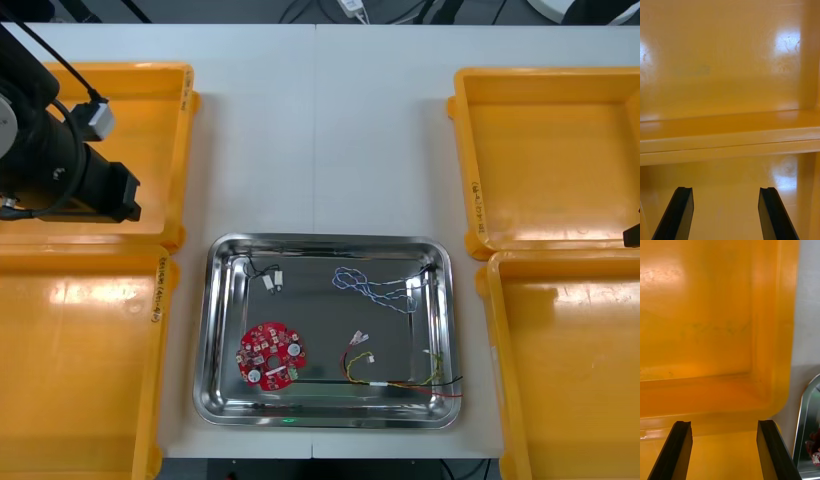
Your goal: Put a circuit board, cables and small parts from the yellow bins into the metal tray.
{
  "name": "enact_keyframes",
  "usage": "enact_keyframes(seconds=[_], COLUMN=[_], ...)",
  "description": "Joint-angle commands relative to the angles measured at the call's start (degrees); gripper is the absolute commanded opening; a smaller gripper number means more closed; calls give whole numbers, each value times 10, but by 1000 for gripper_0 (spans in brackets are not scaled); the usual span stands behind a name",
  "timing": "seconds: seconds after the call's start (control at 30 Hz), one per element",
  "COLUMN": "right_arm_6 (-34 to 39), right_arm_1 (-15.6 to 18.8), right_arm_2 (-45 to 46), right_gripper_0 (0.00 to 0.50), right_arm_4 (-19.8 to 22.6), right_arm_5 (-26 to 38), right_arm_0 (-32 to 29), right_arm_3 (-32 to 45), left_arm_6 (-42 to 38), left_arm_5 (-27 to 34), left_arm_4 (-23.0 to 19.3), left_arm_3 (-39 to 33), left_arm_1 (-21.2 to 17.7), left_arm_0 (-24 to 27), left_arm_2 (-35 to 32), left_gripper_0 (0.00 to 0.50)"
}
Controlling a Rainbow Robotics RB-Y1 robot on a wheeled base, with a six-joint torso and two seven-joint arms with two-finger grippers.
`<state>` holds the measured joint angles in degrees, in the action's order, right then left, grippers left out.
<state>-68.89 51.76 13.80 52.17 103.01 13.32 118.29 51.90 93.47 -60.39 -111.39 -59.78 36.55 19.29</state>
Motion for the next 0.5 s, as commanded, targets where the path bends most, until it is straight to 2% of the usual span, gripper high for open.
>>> enact_keyframes(seconds=[0.03, 0.27, 0.5], right_arm_6=[-23, -23, -23], right_arm_1=[26, 26, 26], right_arm_2=[21, 21, 21], right_gripper_0=[500, 500, 500], right_arm_4=[-5, -5, -5], right_arm_5=[3, 3, 3], right_arm_0=[-5, -5, -5], right_arm_3=[16, 16, 16], left_arm_6=[78, 144, 209], left_arm_5=[9, 18, 23], left_arm_4=[-17, -16, -18], left_arm_3=[36, 75, 76], left_arm_1=[-35, -42, -49], left_arm_0=[8, -15, -69], left_arm_2=[-51, -85, -141], left_gripper_0=[500, 500, 500])
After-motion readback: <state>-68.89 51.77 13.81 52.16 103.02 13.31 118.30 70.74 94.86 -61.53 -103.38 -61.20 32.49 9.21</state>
